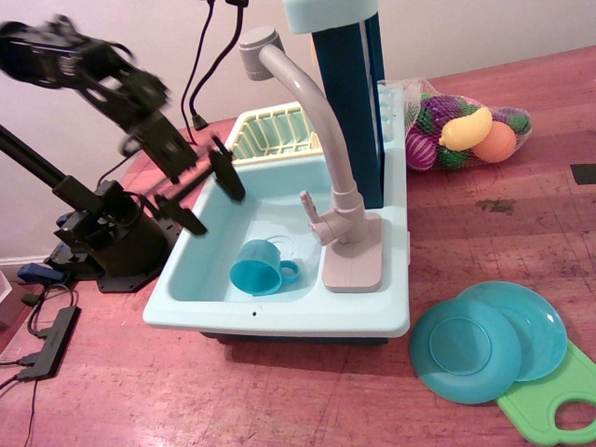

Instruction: Flip cup upright

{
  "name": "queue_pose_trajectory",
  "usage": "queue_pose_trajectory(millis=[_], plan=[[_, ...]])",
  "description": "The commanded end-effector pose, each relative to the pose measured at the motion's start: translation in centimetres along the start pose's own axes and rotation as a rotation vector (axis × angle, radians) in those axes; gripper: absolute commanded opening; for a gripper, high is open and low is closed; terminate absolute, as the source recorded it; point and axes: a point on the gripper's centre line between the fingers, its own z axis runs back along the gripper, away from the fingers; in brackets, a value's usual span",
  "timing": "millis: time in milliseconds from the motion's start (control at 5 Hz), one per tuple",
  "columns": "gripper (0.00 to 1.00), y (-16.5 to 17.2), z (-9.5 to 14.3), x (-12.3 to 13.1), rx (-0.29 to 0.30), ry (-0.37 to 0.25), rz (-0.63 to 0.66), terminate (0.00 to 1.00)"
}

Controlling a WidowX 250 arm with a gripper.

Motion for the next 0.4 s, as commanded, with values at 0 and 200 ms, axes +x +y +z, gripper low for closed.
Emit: queue_pose_trajectory(millis=[0,200], plan=[[1.00,0.6,0.0,1.3,-0.046,-0.035,0.130,0.00],[1.00,0.0,-1.1,1.9,-0.117,0.025,0.173,0.00]])
